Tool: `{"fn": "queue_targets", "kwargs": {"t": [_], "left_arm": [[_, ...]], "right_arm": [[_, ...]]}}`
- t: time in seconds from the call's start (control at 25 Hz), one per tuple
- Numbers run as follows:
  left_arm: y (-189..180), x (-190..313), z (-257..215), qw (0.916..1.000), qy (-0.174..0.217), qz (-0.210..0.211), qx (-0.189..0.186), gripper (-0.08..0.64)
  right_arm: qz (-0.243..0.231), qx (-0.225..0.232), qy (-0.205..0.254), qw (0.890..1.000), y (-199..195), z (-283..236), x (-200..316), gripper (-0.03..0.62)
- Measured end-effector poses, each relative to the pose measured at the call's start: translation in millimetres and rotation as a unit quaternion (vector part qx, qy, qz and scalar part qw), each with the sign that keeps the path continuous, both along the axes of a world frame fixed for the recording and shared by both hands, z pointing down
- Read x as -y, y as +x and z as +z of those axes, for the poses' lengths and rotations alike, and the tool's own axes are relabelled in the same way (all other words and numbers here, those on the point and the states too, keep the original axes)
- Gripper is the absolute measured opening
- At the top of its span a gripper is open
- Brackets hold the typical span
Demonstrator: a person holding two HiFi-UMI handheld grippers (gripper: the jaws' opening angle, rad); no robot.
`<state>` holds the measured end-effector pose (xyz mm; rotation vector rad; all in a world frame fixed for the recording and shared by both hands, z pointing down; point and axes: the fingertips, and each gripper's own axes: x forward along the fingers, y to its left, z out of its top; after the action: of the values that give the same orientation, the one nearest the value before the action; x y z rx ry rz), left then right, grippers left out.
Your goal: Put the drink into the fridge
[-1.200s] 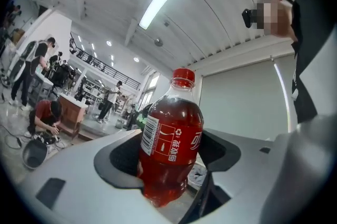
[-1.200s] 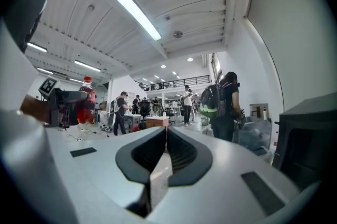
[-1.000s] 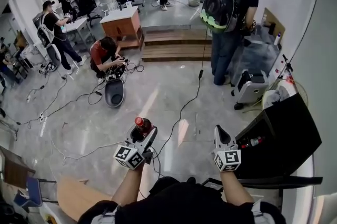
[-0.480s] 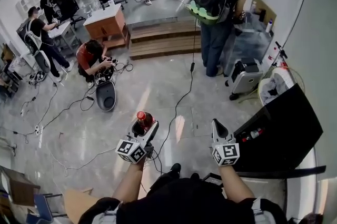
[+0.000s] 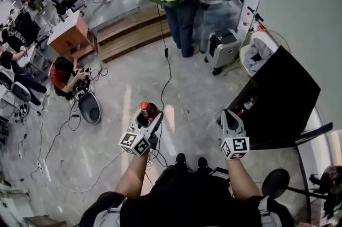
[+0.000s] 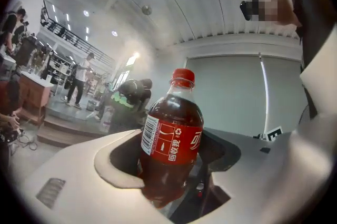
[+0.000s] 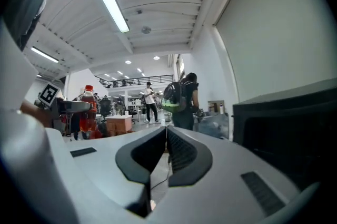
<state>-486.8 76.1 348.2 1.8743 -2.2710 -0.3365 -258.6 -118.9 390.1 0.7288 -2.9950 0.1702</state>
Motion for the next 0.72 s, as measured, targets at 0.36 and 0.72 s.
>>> {"fn": "queue_targets", "kwargs": {"t": [0.36, 0.72], "left_arm": [[79, 149, -3, 0.9821, 0.012, 0.188, -0.012, 0.341], [229, 258, 30, 0.9398, 0.005, 0.341, -0.022, 0.341]], "right_arm": [[0.178, -0.027, -0.007, 0.984, 132, -4, 45, 0.023], [0.304, -0.026, -0.026, 0.952, 253, 18, 47, 0.023]]}}
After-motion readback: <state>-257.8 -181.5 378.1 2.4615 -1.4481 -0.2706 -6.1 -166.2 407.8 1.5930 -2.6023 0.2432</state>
